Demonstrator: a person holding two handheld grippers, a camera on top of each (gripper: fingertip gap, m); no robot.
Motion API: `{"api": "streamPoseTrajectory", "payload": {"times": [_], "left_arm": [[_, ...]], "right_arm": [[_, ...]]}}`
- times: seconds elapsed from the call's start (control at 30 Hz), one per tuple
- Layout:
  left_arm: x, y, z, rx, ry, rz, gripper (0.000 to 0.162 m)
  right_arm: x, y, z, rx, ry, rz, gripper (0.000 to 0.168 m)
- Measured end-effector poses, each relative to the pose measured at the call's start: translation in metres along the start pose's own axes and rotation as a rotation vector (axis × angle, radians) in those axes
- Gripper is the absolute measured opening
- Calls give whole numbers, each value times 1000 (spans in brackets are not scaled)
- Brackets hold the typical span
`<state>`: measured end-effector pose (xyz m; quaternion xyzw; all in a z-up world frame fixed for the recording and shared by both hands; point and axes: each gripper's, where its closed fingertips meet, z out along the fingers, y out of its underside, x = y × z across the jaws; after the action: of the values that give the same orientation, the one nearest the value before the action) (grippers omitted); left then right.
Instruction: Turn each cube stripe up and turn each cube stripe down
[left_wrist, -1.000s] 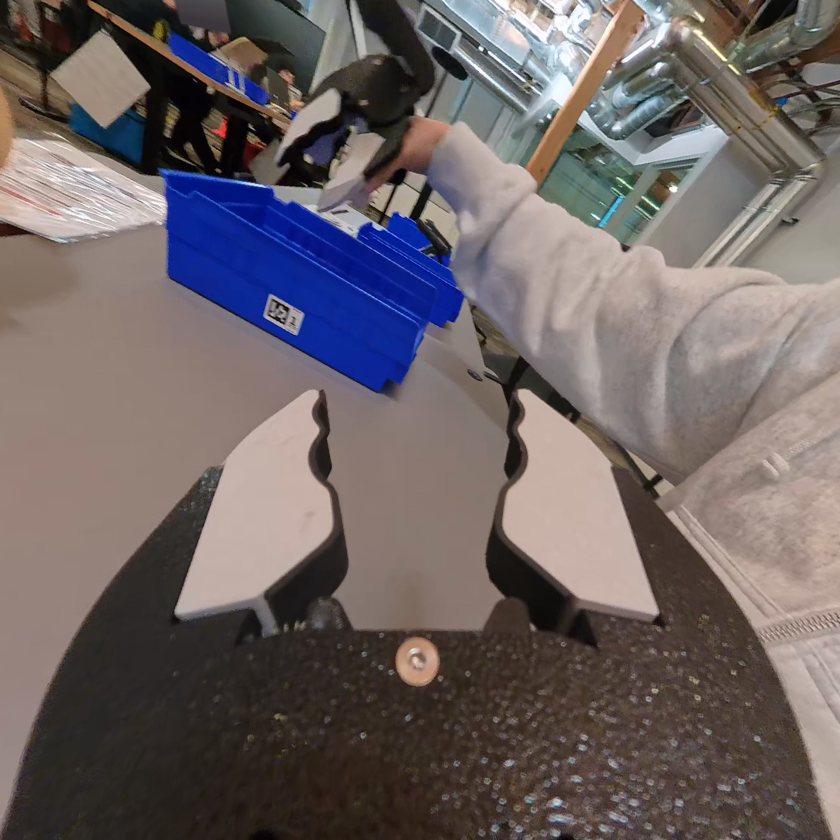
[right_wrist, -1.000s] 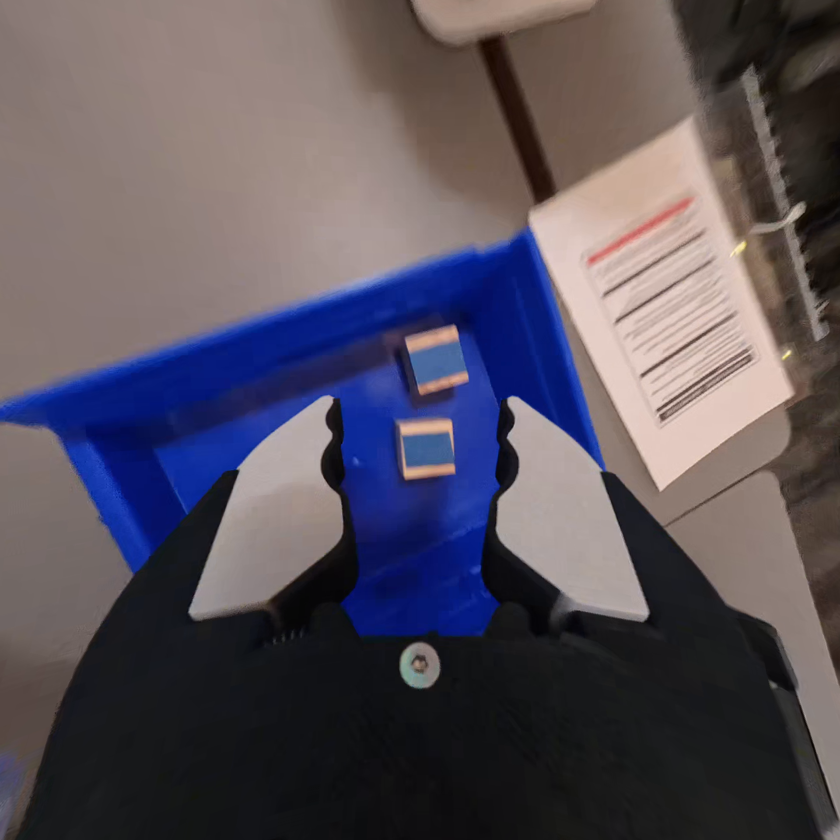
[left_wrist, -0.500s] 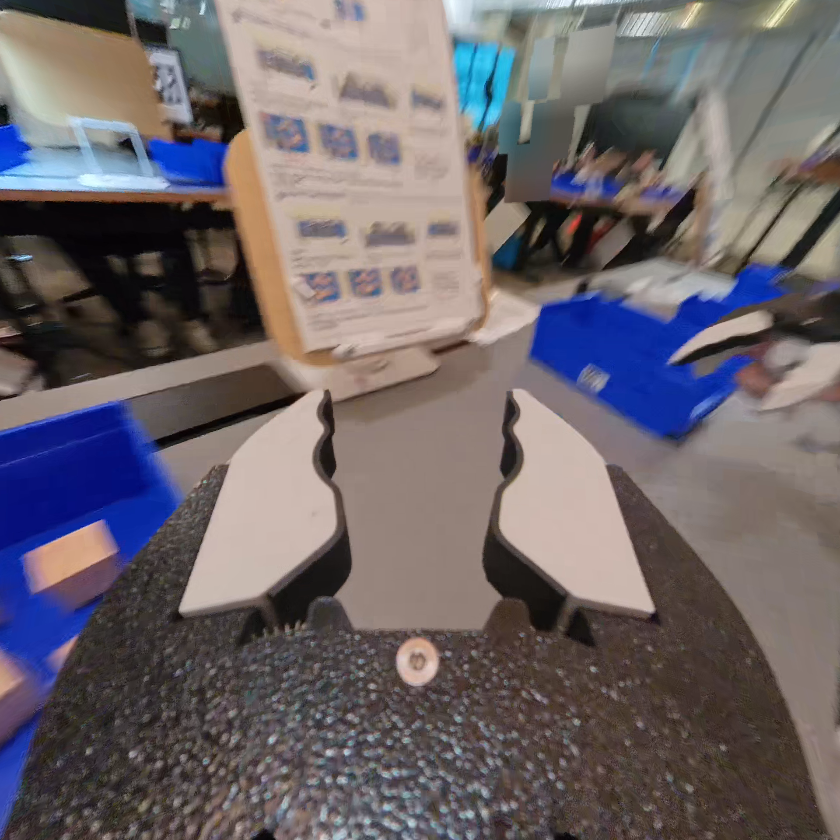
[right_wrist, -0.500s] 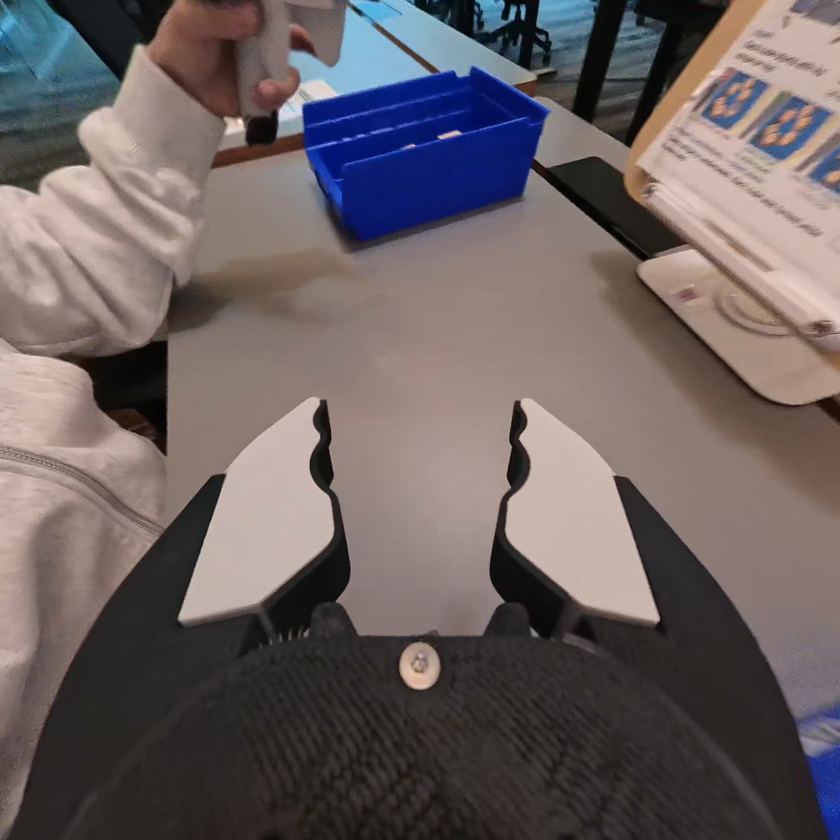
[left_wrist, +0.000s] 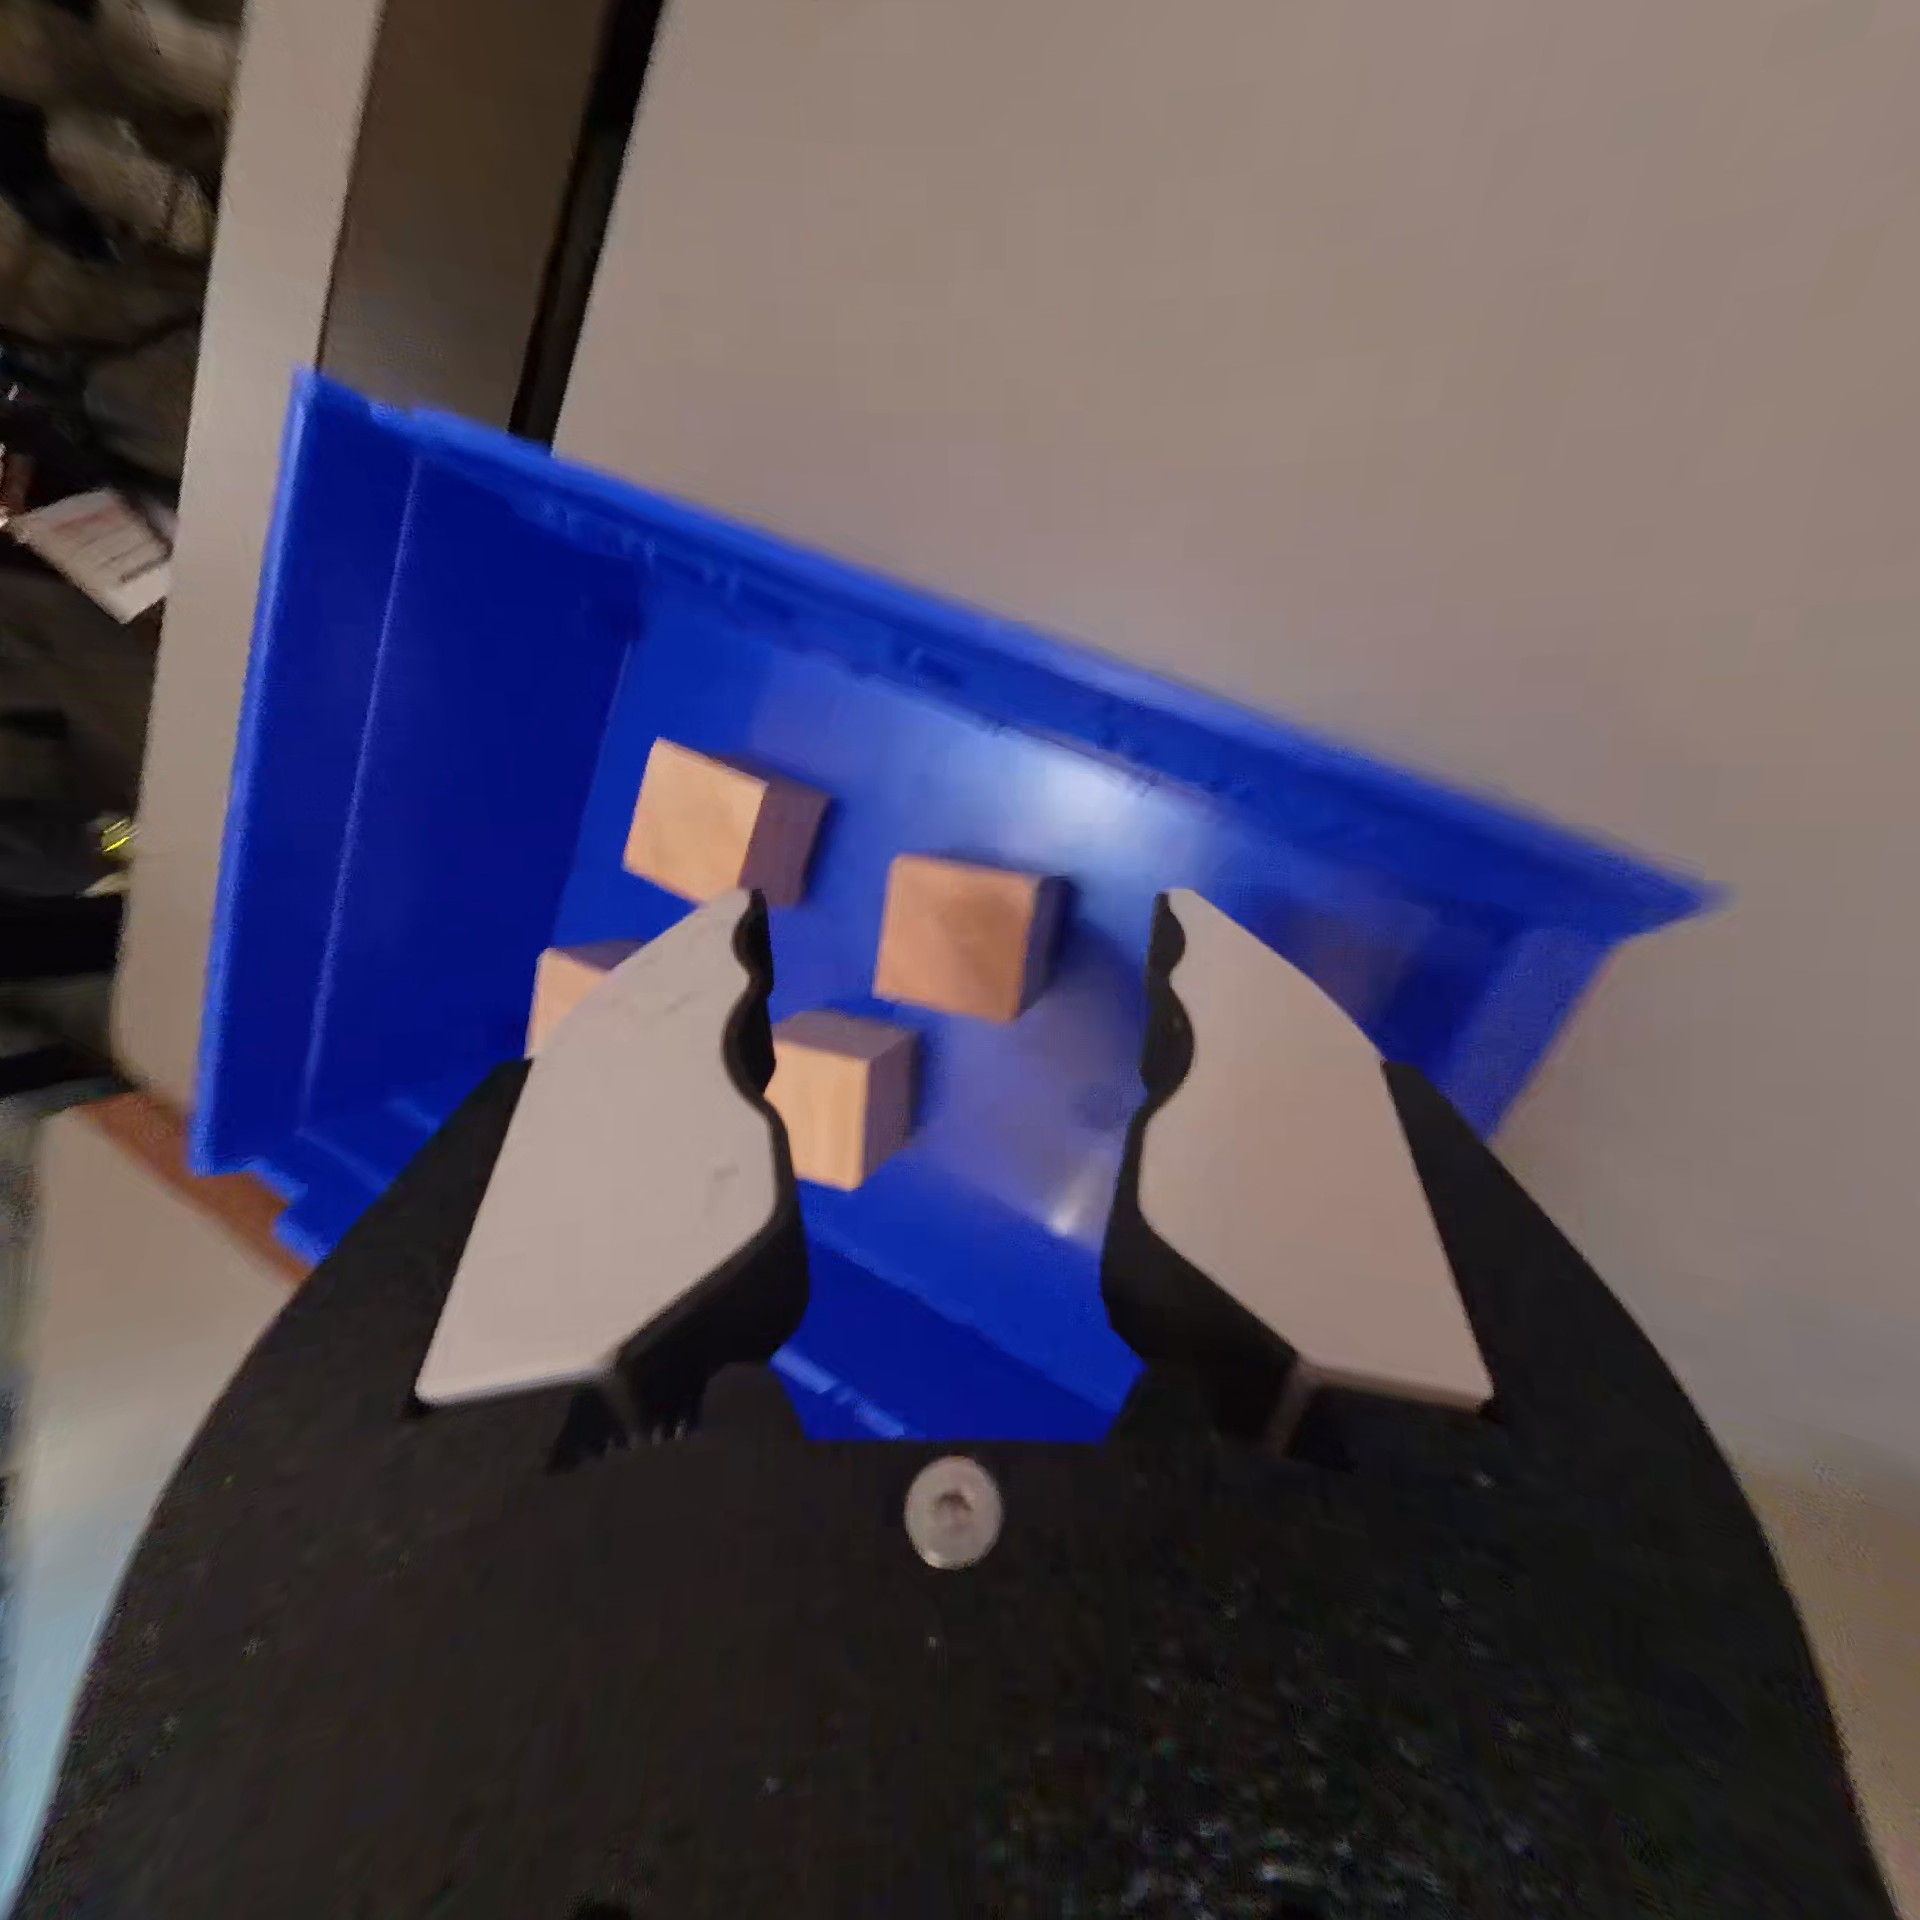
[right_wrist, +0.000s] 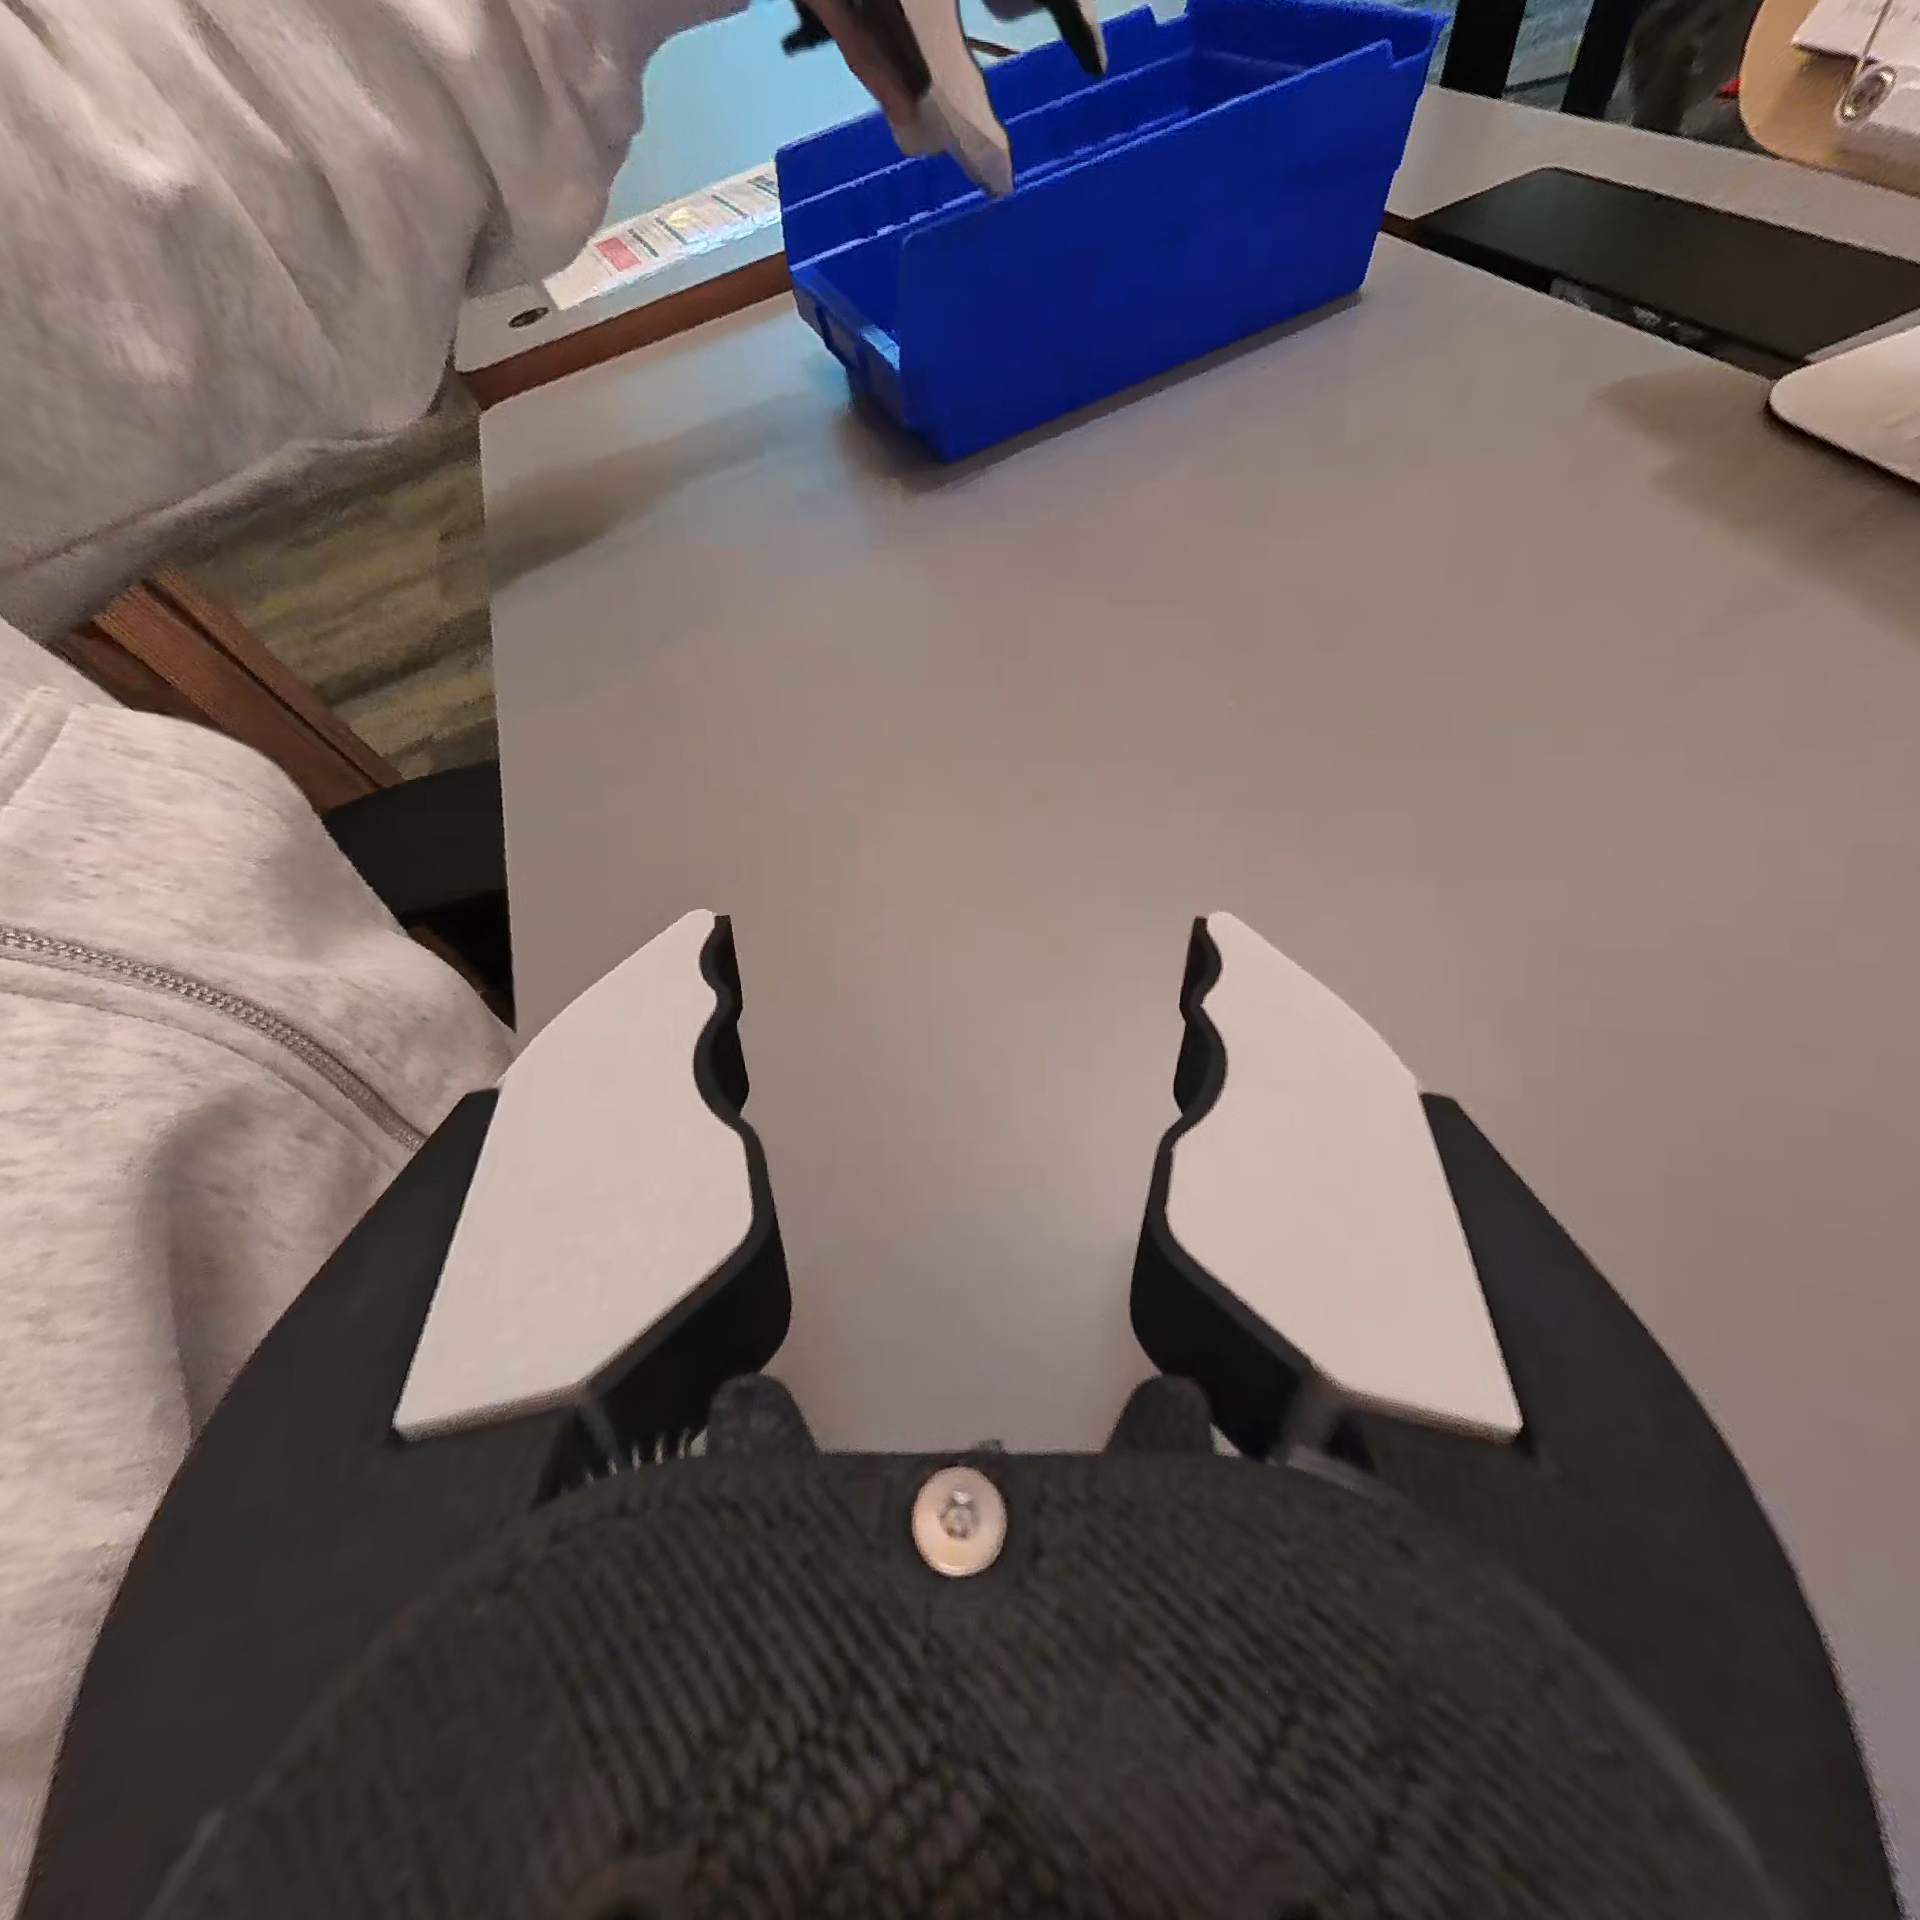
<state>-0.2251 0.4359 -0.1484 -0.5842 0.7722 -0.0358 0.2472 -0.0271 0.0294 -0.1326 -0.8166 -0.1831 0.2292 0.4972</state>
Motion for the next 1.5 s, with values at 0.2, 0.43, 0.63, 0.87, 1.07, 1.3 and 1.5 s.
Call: {"api": "streamPoseTrajectory", "payload": {"times": [0.2, 0.43, 0.63, 0.87, 1.07, 1.3, 1.5], "left_arm": [[-4, 35, 43, -266, 35, 130, 62], [0, 43, 62, -368, 95, 120, 61], [5, 47, 69, -374, 112, 141, 47], [4, 22, 50, -75, 104, -137, 46], [-17, -30, -41, 455, 68, -421, 46], [20, -113, -146, 1025, 287, -456, 46], [82, -185, -177, 1325, 490, -348, 46]], "right_arm": [[-6, 12, -21, 13, 47, -8, 84], [-4, 19, -27, 14, 63, 7, 88], [-4, 21, -21, 9, 58, -10, 89], [-8, 20, -7, 24, 48, -9, 93], [-7, 4, -6, 55, 111, -117, 94], [-9, -32, 2, 89, 145, -259, 94], [-17, -69, 15, 163, 136, -278, 91]]}}
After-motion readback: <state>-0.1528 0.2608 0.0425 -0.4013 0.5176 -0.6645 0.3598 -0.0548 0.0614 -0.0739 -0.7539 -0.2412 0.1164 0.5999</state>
